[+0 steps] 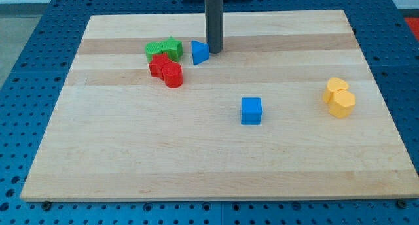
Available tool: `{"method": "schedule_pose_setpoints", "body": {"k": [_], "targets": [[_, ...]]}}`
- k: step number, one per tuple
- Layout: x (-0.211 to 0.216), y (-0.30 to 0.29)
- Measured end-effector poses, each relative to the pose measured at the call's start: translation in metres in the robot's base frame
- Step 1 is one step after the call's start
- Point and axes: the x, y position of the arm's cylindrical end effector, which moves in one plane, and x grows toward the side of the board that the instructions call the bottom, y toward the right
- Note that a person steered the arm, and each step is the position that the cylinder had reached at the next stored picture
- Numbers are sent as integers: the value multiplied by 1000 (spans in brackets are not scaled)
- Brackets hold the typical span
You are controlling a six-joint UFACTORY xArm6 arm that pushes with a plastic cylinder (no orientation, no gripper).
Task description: Push the blue triangle near to the green star
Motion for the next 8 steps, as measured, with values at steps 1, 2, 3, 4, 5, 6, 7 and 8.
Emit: {"method": "schedule_pose_setpoints", "body": {"k": [1,2,3,4,5,6,7,8], "targets": [[7,0],[11,0],[14,0],[24,-2],[24,-2],[24,-4],[24,-11],[24,-11]]}}
